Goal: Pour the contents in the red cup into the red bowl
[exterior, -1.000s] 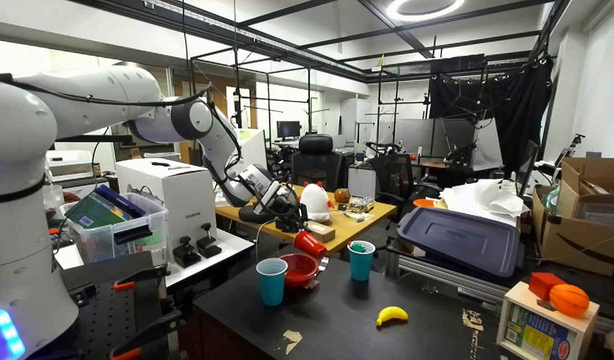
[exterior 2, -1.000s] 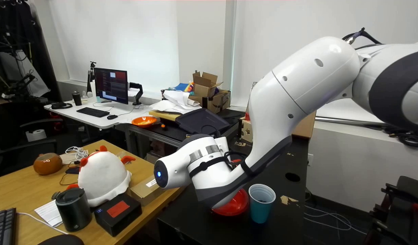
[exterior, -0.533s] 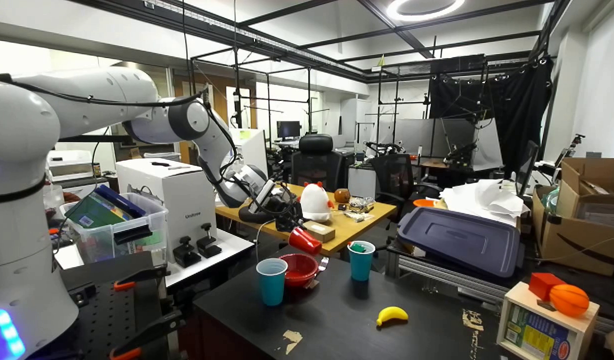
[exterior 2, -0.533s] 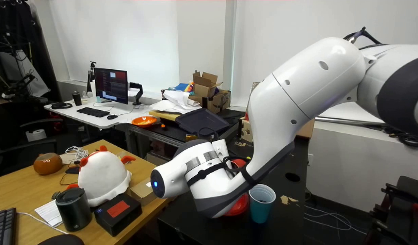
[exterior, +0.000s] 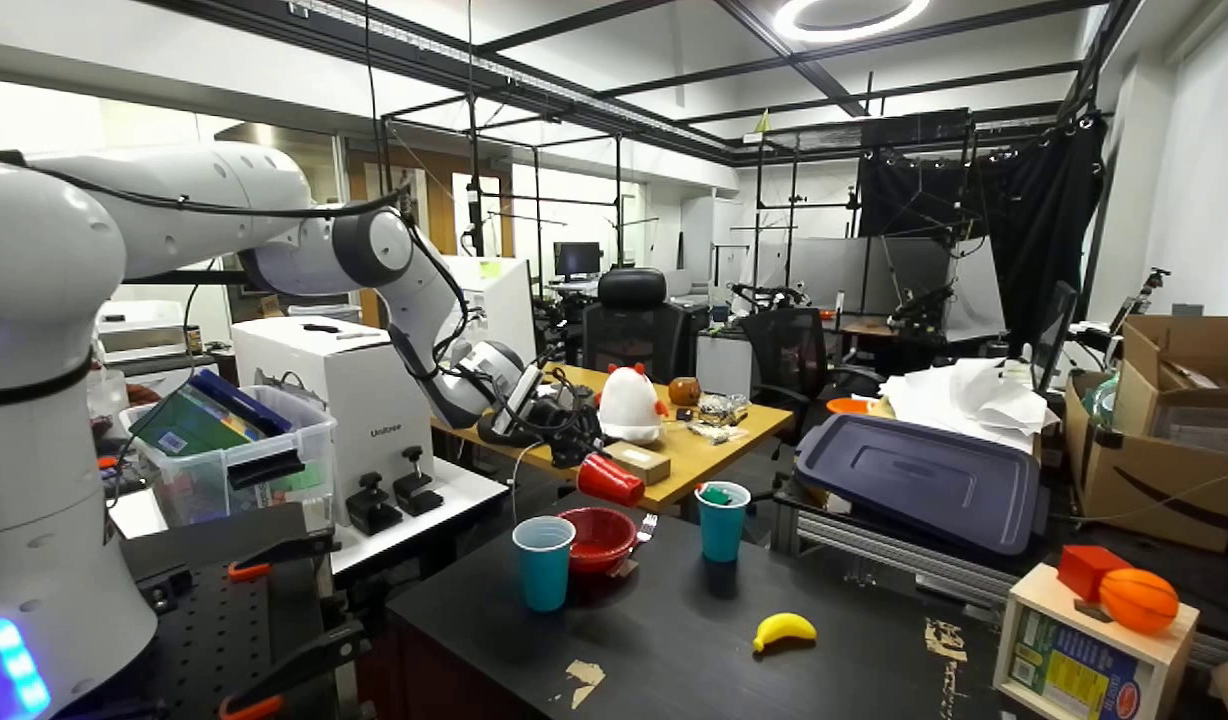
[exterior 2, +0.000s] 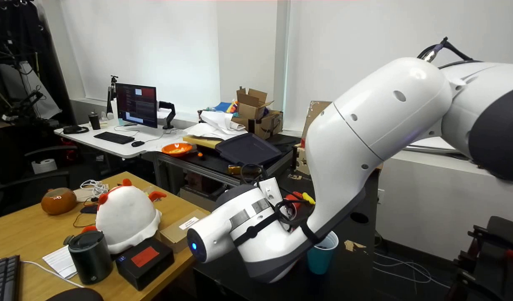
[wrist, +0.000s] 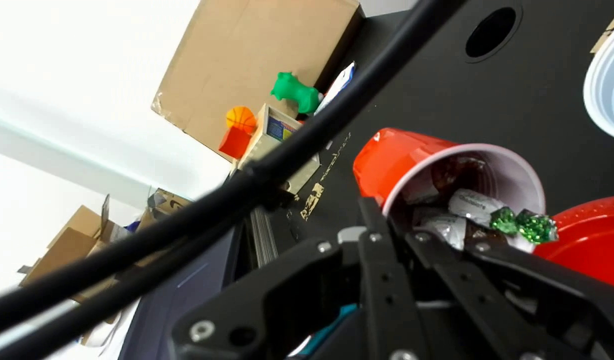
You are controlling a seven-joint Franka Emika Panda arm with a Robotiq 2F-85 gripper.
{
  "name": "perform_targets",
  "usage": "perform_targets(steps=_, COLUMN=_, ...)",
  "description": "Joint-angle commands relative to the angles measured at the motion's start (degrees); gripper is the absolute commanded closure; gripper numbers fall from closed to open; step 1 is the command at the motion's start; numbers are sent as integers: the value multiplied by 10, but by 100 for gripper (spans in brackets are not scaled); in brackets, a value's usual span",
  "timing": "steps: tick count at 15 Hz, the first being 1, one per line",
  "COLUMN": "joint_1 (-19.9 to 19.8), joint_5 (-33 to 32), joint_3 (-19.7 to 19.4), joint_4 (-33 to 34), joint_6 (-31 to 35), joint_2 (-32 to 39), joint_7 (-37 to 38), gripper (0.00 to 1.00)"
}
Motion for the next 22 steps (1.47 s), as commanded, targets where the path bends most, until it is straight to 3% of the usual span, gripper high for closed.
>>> perform_targets(steps=1, joint_1=20, joint_5=-19, joint_3=-17, joint_4=-10, joint_6=-25, joint_2=4, joint_7=15, gripper=99)
perform_targets(steps=22, joint_1=52, joint_5=-79, joint_3=-46, joint_4=11, joint_6=-38, joint_2=62, joint_7=36, gripper=99)
